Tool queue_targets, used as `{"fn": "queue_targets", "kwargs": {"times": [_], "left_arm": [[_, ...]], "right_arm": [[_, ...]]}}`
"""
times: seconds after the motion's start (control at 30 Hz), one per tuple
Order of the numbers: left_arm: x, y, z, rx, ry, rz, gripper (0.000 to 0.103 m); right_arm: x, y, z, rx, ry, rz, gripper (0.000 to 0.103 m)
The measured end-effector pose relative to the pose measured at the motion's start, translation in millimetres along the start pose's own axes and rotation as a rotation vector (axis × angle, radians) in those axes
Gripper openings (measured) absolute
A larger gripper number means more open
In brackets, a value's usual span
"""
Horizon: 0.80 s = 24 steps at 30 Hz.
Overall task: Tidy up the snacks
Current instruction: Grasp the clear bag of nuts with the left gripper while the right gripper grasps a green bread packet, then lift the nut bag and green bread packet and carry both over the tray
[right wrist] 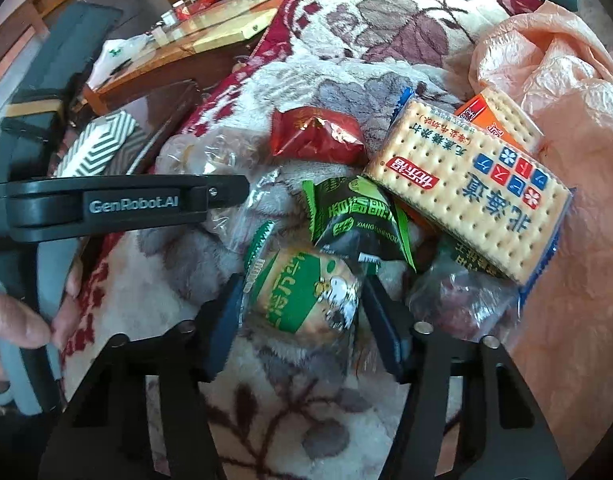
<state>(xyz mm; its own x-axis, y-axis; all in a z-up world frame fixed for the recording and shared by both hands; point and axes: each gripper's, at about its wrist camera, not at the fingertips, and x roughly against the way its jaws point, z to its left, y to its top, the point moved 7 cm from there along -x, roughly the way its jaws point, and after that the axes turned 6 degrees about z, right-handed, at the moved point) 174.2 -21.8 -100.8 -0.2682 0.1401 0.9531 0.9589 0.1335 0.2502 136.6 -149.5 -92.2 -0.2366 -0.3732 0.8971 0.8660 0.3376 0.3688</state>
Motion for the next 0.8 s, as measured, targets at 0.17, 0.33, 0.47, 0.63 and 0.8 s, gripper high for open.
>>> {"fn": "queue_targets", "kwargs": {"times": [0.17,0.33,0.47,0.63,0.8], "left_arm": [[8.5,-10.3,5.1,0.015,-0.016,-0.005,0.057],[17.8,-21.5,13.7,0.03,-0.026,-0.018,0.055],[30.9,-30.0,20.4,0.033,-0.016,-0.042,0.053],[40.0,-43.6,33.5,0.057,-0.024,-0.049,0.05],[53.3,-56.5,51.3,0.086,-0.014,-0.071,0.047]], "right_arm": [[12.6,-10.0,8.0,0.028,0.006,0.001,0.052],[23.1,-19.6,21.0,0.068,-0.001,-0.014,0.052],[31.6,-22.9,30.4,0.079,0.01,-0.023,0.051],[40.9,-23.2,42.2,0.095,0.014,-0.032,0.052],[45.0,-23.4,53.1,0.111,0.015,-0.038,0.052]]}}
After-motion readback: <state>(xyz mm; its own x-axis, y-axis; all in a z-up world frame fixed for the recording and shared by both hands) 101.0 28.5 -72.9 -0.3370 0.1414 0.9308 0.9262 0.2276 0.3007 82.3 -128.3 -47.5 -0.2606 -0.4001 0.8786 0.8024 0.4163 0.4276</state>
